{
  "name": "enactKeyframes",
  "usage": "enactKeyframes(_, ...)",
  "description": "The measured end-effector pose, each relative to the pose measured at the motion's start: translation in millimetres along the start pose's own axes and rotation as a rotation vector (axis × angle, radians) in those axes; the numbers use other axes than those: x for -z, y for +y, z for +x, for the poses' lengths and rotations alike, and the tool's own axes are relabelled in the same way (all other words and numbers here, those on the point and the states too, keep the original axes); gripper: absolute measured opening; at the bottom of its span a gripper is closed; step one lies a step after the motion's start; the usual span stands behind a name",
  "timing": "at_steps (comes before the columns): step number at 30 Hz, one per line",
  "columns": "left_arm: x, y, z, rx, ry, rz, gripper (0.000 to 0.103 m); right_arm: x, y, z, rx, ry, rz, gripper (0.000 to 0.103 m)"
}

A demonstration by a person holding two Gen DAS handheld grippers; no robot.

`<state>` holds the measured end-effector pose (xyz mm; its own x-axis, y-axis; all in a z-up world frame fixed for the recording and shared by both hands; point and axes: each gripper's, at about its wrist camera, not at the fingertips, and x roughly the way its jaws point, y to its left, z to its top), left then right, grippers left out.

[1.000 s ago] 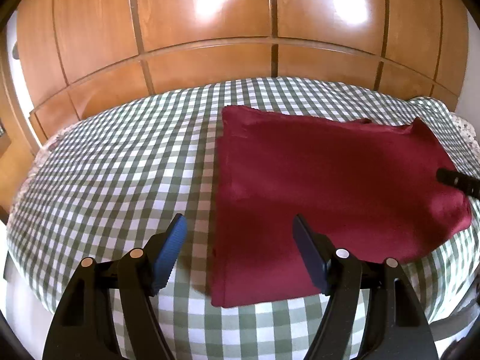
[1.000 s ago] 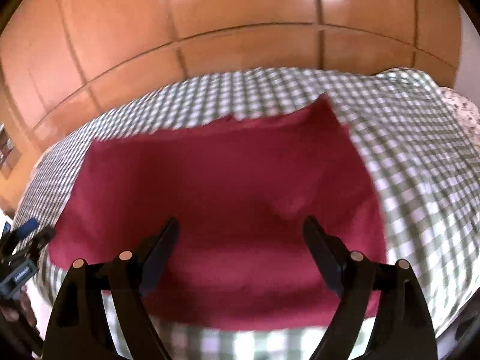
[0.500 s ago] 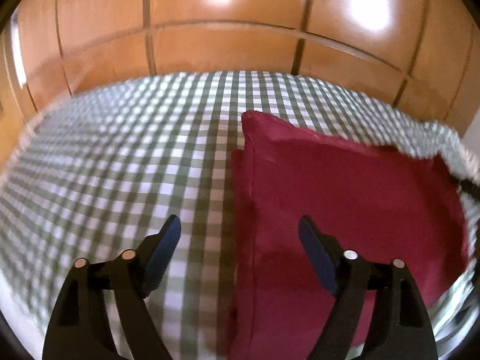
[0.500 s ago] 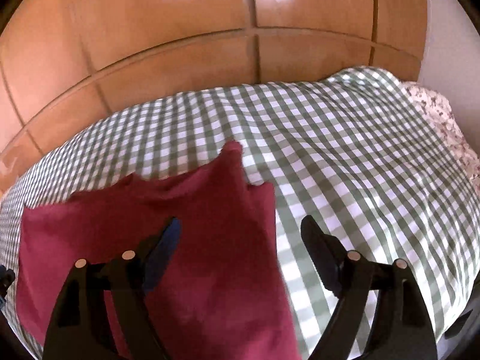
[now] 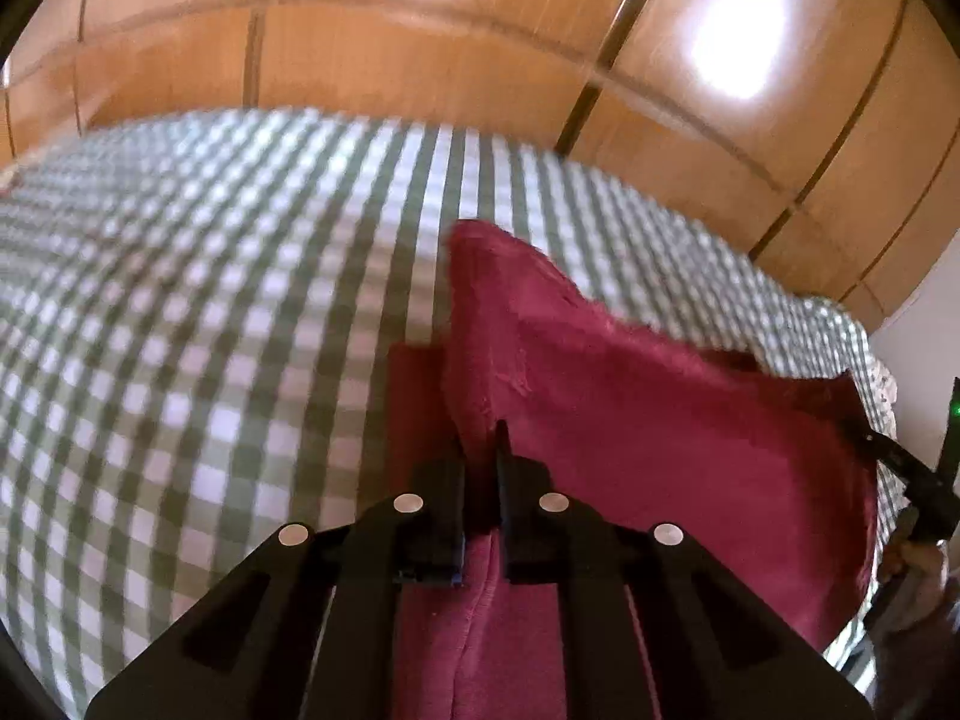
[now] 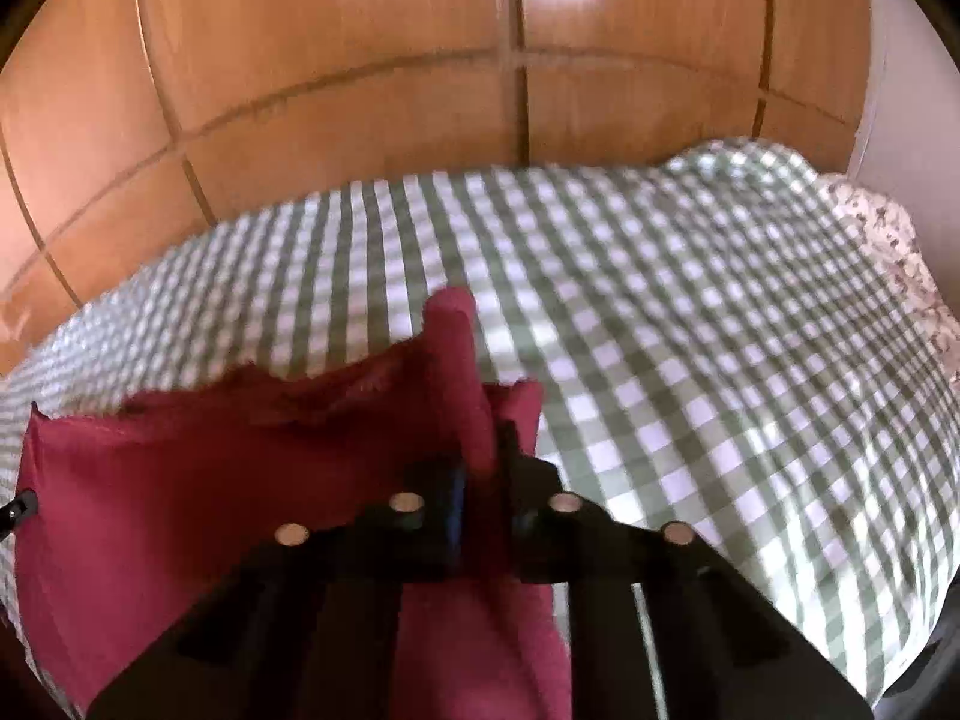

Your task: Fold small clothes

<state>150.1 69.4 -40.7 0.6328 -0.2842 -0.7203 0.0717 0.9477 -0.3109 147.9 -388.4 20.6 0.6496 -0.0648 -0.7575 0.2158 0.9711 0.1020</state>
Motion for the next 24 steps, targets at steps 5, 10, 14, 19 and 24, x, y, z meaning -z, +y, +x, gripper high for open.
enactKeyframes(5,-11.7,-8.8,-2.0,-0.037,-0.051,0.012,0.007,-16.0,2.1,1.5,0.01,-0.04,0.011,0.007)
enactKeyframes(10,-16.6,-6.7,39.5,-0.136,0.048,0.016,0.007,-9.4,0.7,48.4,0.063,0.071,0.021,0.007)
enactKeyframes(14,-10.8,-14.5,43.0,-0.209,0.045,0.047,0.026,-3.0,2.2,54.8,0.06,0.077,0.002,0.024)
enactKeyframes(19,-9.6,-23.9,6.7,-0.23,-0.068,0.052,0.053,-9.9,14.7,23.9,0.053,-0.008,-0.042,0.056)
enactKeyframes(24,8.2,-51.9,-14.2,-0.211,-0.152,0.13,0.053,-2.4,77.5,5.2,-0.188,0.03,-0.14,0.063)
